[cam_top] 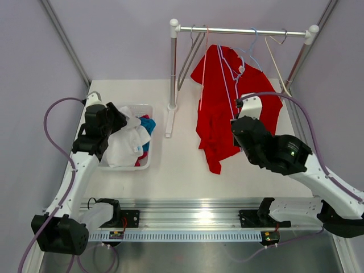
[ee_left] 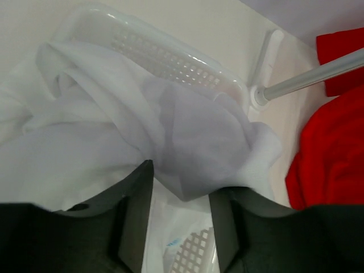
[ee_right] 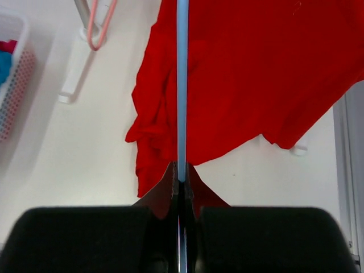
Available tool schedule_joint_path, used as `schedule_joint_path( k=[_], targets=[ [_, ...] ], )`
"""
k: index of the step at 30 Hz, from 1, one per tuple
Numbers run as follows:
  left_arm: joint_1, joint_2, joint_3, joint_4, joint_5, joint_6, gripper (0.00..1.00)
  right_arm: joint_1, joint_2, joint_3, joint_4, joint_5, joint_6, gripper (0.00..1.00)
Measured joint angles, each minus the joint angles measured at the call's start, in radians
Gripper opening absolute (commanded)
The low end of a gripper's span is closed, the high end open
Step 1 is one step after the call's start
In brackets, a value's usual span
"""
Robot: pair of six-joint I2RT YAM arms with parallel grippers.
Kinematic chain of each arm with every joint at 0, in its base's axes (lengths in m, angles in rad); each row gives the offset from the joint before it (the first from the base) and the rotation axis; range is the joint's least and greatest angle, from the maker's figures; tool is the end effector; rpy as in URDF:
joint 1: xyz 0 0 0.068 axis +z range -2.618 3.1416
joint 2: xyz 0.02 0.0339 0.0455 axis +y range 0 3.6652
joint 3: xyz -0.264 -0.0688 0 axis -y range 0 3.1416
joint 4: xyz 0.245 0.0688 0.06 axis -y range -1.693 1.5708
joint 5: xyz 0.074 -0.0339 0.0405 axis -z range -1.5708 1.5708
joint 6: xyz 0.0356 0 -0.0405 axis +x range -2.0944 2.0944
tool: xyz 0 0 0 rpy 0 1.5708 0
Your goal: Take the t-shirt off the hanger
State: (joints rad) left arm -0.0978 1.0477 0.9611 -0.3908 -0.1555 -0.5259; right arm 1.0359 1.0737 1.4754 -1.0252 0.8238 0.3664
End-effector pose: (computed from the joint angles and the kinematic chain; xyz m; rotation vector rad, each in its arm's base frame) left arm 0.2338 -0.0174 0.3306 -0.5298 1.9801 -0.2305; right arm 0.1121 0.1380 0.4392 -0.2260 1.9658 -0.0061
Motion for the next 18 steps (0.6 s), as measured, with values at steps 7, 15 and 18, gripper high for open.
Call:
schedule_joint_path(
  k=[7,15,18],
  targets=[
    [0.007,-0.139,-0.085,-0.001,0.100,-0.055,0.99,-0.164,0.071,0.002,0.064,-0.089,-0.083,0.00],
    [0.006,-0.374,-0.086,0.019,0.312,-0.024,0.99,-0.324,0.264,0.098,0.171,-0.238,-0.165,0.00],
    [-0.014,-0.472,-0.086,0.036,0.414,0.013,0.99,-0.363,0.345,0.162,0.192,-0.277,-0.182,0.00]
  ],
)
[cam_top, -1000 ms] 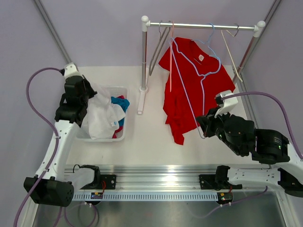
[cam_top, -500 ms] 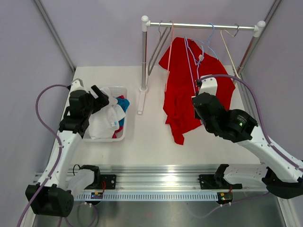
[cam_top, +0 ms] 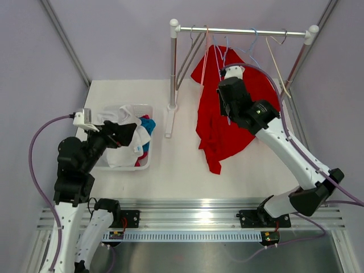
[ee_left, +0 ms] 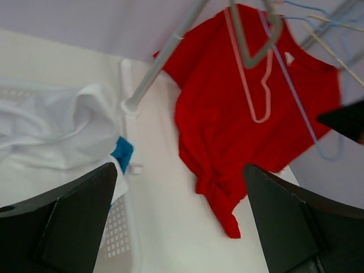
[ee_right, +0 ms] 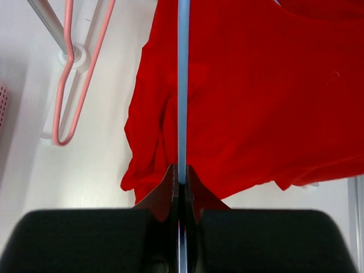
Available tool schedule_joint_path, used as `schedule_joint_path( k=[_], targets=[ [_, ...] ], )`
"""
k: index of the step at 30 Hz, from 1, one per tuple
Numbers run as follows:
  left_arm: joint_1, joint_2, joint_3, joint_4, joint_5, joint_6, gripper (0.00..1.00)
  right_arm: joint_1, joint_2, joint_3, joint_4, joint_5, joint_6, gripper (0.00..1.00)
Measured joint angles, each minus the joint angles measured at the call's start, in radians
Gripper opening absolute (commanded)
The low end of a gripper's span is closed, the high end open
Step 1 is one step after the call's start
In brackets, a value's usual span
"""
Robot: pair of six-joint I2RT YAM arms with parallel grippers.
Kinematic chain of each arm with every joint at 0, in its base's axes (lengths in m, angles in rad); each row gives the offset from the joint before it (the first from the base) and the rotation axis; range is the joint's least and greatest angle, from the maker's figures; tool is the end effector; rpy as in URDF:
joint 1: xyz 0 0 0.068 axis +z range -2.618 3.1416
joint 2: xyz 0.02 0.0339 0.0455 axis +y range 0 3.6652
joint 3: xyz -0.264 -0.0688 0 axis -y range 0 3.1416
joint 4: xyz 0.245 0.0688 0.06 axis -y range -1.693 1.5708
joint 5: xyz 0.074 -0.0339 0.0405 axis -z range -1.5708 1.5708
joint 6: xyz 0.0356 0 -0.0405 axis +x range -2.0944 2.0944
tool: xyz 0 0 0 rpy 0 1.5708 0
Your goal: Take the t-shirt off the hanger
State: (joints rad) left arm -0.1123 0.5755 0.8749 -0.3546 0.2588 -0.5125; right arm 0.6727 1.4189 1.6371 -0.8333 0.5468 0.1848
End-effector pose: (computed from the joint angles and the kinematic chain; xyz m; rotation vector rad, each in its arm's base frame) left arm 0.1214 -0.0229 0.3808 -0.1293 1.6638 -0.6868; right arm 0.2396 0.1672 0.4258 -0.2078 2.0769 -0.0821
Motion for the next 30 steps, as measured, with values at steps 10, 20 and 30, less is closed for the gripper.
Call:
schedule_joint_path(
  k=[10,20,30],
  targets=[
    [-0.248,-0.185,-0.116,-0.013,0.279,0.131,0.99,-0.106,0.111,0.095,0.081,-0.106,-0.034,0.00],
    [-0.328,-0.306,-0.165,-0.033,0.367,0.195,0.99,-0.163,0.246,0.235,0.089,-0.166,-0.048,0.00],
    [-0.358,-0.306,-0.179,-0.045,0.373,0.203,0.99,-0.164,0.327,0.218,0.143,-0.146,-0.043,0.26]
  ],
)
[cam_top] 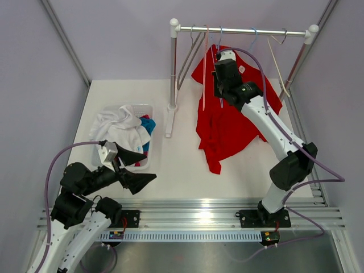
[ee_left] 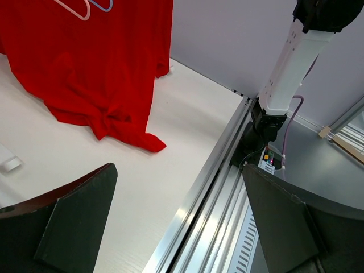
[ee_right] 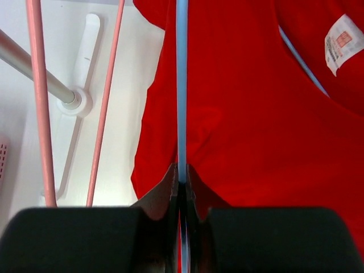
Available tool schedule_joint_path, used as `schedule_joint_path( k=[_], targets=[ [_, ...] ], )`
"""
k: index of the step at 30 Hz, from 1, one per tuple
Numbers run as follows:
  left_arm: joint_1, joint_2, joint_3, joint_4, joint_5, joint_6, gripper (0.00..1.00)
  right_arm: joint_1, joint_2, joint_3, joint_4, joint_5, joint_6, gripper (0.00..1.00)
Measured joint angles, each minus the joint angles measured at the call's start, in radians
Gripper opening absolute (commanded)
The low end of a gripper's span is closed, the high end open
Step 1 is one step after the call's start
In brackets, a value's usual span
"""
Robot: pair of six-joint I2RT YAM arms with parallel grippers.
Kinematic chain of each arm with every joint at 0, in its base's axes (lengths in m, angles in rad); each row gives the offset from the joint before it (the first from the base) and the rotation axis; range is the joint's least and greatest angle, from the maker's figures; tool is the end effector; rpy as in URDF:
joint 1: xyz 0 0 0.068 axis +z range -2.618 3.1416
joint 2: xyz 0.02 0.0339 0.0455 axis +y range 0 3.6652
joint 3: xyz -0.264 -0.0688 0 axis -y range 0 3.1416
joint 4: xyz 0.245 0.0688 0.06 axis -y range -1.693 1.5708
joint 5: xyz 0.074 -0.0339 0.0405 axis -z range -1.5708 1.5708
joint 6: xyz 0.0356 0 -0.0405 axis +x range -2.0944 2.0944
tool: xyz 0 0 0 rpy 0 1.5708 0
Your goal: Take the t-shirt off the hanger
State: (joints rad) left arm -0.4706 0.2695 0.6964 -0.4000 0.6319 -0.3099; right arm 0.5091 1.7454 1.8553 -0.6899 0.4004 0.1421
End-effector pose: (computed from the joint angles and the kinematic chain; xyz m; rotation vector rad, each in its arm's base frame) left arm 0.0496 -0.0488 0.3426 0.6520 1.5237 -1.0889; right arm 0.3492 0.1790 0.4015 -0.1559 2.0943 -0.0405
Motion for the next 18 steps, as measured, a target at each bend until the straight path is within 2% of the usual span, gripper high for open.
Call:
schedule_joint_path(
  k=[2,5,12,16,18],
  targets=[
    [-0.001,0.000,0.000,-0.004,-0.001,0.000,0.99,0.000,-0.027,-0.036,0.024,-0.001,0.009,0.60],
    [-0.006,0.000,0.000,-0.007,-0.002,0.000,0.99,-0.001,-0.100,-0.097,0.028,-0.026,0.017,0.76],
    [-0.031,-0.004,0.000,-0.021,-0.019,0.000,0.99,-0.014,-0.426,-0.281,0.076,-0.185,0.019,0.77],
    [-0.043,-0.009,0.000,-0.024,-0.026,0.000,0.99,-0.116,-0.580,-0.378,0.112,-0.275,0.038,0.62],
    [-0.047,-0.010,0.000,-0.025,-0.027,0.000,0.99,-0.195,-0.588,-0.382,0.122,-0.297,0.048,0.61]
  ],
)
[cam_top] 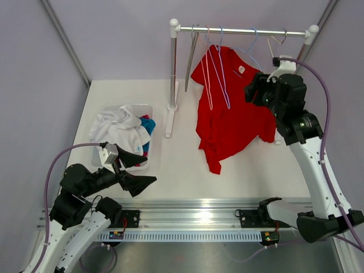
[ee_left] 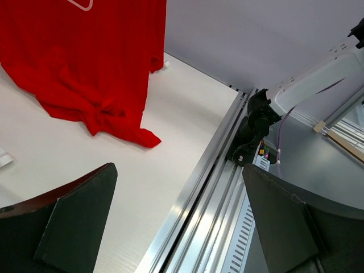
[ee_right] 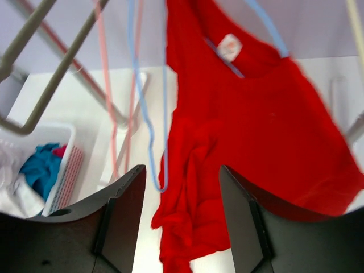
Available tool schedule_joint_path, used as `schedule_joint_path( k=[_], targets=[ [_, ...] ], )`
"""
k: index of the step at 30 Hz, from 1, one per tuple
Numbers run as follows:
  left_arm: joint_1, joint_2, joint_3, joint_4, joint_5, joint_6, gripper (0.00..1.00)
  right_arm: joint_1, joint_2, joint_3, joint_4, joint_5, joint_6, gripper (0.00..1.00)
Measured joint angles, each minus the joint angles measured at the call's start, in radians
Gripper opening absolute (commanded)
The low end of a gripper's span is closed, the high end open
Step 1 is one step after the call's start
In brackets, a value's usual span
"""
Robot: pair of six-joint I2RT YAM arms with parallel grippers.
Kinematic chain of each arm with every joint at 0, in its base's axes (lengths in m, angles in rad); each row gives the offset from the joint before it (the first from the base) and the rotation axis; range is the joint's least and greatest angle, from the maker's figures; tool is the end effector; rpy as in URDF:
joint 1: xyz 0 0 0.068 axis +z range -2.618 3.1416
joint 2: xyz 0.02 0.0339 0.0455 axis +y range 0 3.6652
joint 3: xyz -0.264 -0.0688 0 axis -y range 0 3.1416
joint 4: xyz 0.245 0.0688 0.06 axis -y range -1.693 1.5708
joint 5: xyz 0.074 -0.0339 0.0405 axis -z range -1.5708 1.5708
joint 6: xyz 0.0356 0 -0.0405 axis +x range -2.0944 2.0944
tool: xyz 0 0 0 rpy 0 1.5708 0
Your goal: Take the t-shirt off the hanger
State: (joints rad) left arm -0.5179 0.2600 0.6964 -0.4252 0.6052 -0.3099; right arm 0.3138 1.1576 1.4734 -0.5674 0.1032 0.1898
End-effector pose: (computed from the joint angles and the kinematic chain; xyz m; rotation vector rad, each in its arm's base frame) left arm 0.0463 -0.0497 0.3405 0.6674 1.5364 -1.1063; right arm 0.2239 0.0688 0.4612 -0.0402 1.8284 0.2617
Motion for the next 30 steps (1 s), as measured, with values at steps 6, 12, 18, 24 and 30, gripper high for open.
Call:
schedule_joint_path(
  k=[6,12,18,24,30],
  targets=[
    [-0.008,-0.024,0.000,-0.002,-0.006,0.000,0.99,-0.171,0.153,0.098,0.003,-0.032,-0.003,0.63],
    [-0.032,-0.032,0.000,-0.004,-0.012,0.003,0.99,-0.287,0.268,0.123,-0.005,-0.076,-0.043,0.66],
    [-0.046,-0.032,0.000,-0.005,-0.015,0.006,0.99,-0.348,0.310,0.128,0.013,-0.196,-0.089,0.56],
    [-0.047,-0.028,0.000,-0.011,-0.019,0.007,0.99,-0.353,0.330,0.143,0.019,-0.362,-0.103,0.47],
    [-0.047,-0.018,0.000,-0.022,-0.022,0.007,0.99,-0.353,0.275,0.143,0.028,-0.355,-0.103,0.51]
  ],
)
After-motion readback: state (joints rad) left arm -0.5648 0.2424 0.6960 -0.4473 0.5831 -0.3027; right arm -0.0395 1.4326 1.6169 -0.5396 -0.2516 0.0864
